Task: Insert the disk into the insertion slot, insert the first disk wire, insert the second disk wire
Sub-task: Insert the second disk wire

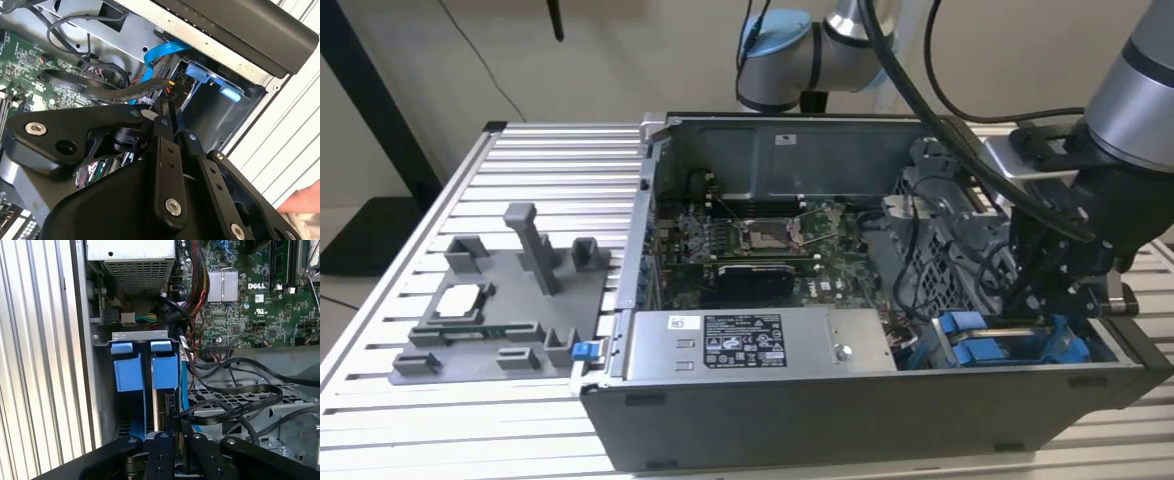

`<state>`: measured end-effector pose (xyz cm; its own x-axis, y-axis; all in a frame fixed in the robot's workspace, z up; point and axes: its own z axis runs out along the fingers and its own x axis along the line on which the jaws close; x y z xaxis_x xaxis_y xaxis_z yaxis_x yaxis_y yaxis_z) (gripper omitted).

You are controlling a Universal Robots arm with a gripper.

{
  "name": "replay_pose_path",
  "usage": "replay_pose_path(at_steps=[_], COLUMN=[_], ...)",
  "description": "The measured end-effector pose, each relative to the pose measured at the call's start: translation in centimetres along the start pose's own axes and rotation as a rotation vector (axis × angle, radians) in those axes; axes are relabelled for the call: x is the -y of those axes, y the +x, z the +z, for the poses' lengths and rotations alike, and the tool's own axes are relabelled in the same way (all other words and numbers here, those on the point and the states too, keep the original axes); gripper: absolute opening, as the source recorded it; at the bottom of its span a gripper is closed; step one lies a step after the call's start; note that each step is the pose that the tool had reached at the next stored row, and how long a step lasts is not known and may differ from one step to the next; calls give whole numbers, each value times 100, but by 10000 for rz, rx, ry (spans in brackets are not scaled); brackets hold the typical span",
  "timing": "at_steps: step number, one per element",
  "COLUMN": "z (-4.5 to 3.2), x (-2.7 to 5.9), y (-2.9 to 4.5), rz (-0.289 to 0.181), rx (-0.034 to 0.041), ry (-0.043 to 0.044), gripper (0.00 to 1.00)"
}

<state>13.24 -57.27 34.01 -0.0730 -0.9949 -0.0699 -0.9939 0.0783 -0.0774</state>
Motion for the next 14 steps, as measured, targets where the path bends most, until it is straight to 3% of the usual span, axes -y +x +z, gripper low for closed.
replay_pose_path(at_steps=[10,11,12,14], z=[81,53,53,69], x=[-7,-3,-3,-5], y=[5,24,20,12], rz=[-1,-5,-6,-1], rx=[-18,-75,-79,-47], ry=[1,0,-9,-32], gripper=[0,0,0,0])
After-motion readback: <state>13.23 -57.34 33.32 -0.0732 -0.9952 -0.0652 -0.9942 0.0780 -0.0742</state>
